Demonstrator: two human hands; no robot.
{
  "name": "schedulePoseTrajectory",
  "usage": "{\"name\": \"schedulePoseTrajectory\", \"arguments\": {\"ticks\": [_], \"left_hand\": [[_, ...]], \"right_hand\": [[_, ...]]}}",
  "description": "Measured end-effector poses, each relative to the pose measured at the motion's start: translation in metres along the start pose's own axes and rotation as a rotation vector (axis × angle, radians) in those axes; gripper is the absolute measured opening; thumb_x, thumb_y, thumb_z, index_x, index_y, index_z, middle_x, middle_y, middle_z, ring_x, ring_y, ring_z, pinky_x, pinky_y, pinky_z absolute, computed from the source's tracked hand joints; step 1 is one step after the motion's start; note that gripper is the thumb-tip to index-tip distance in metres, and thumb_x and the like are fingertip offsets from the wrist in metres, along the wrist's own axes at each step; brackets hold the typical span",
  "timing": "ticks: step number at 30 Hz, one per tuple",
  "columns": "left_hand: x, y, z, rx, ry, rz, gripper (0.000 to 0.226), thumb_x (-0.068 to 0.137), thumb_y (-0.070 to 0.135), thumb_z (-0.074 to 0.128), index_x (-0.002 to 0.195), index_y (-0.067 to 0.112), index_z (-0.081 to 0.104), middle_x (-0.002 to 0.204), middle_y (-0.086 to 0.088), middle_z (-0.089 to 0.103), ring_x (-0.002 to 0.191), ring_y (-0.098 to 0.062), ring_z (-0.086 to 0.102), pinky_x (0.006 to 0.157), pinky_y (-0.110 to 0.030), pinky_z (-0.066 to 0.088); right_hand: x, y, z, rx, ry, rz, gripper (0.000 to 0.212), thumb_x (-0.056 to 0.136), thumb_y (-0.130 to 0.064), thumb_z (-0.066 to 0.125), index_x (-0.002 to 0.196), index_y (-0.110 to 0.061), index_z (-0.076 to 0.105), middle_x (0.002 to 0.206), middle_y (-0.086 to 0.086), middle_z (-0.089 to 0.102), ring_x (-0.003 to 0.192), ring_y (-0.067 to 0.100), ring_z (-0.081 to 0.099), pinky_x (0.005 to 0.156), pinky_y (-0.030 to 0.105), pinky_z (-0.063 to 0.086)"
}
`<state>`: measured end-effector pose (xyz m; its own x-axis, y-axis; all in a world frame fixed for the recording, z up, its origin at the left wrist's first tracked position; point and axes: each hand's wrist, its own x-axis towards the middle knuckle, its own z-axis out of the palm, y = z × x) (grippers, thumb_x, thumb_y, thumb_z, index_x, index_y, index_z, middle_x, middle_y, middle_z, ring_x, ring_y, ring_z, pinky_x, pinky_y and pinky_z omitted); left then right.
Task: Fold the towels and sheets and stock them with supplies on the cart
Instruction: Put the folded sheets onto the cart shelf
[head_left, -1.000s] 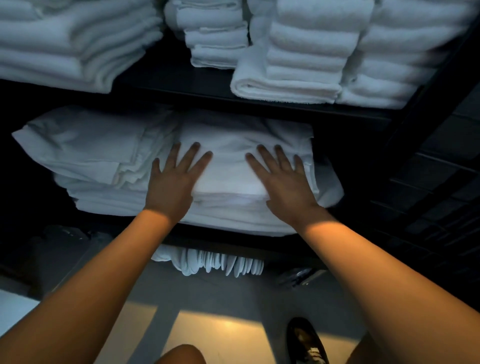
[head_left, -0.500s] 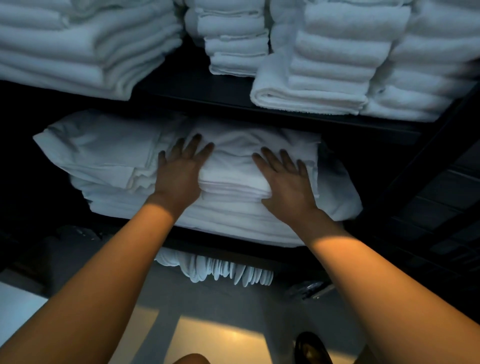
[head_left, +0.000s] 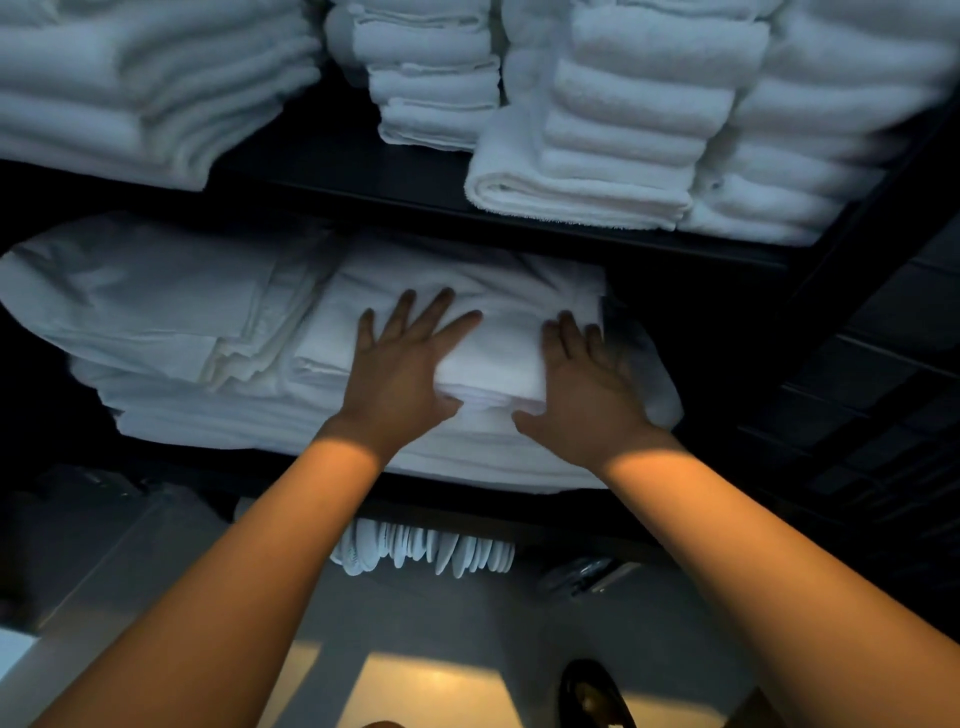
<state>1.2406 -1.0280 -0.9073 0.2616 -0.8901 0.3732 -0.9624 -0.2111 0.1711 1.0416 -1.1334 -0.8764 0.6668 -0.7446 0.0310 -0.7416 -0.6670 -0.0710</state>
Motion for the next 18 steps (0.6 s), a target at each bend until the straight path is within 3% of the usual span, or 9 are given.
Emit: {"name": "schedulePoseTrajectory", "arguments": {"ticks": [3, 7, 10, 13, 16, 18], "left_hand": [[-0.005, 0.001, -0.001, -0.019, -0.007, 0.002, 0.107, 0.072, 0.050, 0.080, 0.160, 0.047, 0.018, 0.172, 0.010, 0.008, 0.158, -0.028, 0.009, 0.122, -0.065, 0.012], [-0.023, -0.005, -0.007, -0.029, 0.005, 0.002, 0.102, 0.079, 0.059, 0.075, 0.161, 0.044, 0.016, 0.171, 0.006, 0.014, 0.157, -0.027, 0.014, 0.124, -0.060, 0.012], [-0.045, -0.010, -0.013, 0.014, -0.012, -0.020, 0.097, 0.085, 0.059, 0.070, 0.162, 0.040, 0.015, 0.171, 0.004, 0.015, 0.158, -0.027, 0.010, 0.126, -0.056, 0.008], [-0.067, -0.012, -0.023, -0.001, 0.022, -0.065, 0.086, 0.089, 0.057, 0.065, 0.161, 0.035, 0.025, 0.169, 0.002, 0.023, 0.157, -0.027, 0.013, 0.125, -0.059, 0.007], [-0.090, -0.015, -0.035, -0.011, 0.115, -0.155, 0.078, 0.087, 0.054, 0.069, 0.156, 0.029, 0.041, 0.163, -0.002, 0.038, 0.154, -0.029, 0.026, 0.121, -0.065, 0.018], [-0.103, -0.021, -0.045, 0.029, 0.108, -0.256, 0.079, 0.084, 0.056, 0.070, 0.154, 0.030, 0.043, 0.161, -0.001, 0.040, 0.151, -0.030, 0.030, 0.119, -0.065, 0.023]], "right_hand": [[-0.008, -0.017, 0.005, -0.017, 0.087, -0.089, 0.108, 0.088, -0.050, 0.067, 0.164, -0.016, -0.002, 0.172, 0.009, -0.005, 0.158, 0.035, -0.002, 0.123, 0.064, 0.011], [-0.010, -0.024, 0.007, 0.009, 0.095, -0.333, 0.100, 0.093, -0.041, 0.065, 0.165, -0.027, -0.003, 0.173, -0.001, -0.008, 0.159, 0.025, -0.007, 0.126, 0.057, 0.004], [-0.012, -0.029, 0.010, -0.027, 0.066, -0.318, 0.101, 0.095, -0.043, 0.063, 0.164, -0.027, -0.008, 0.172, -0.002, -0.013, 0.158, 0.024, -0.012, 0.127, 0.056, 0.002], [-0.012, -0.048, 0.006, 0.035, 0.072, -0.332, 0.095, 0.096, -0.050, 0.059, 0.165, -0.026, -0.002, 0.173, 0.000, -0.009, 0.158, 0.026, -0.012, 0.126, 0.058, 0.001], [-0.014, -0.076, 0.004, 0.084, 0.089, -0.429, 0.092, 0.095, -0.051, 0.059, 0.164, -0.030, 0.002, 0.172, -0.002, -0.006, 0.158, 0.024, -0.012, 0.127, 0.055, -0.003], [-0.014, -0.097, 0.002, 0.126, 0.079, -0.472, 0.091, 0.095, -0.052, 0.058, 0.164, -0.030, 0.003, 0.172, -0.002, -0.007, 0.158, 0.023, -0.013, 0.127, 0.053, -0.004]]}}
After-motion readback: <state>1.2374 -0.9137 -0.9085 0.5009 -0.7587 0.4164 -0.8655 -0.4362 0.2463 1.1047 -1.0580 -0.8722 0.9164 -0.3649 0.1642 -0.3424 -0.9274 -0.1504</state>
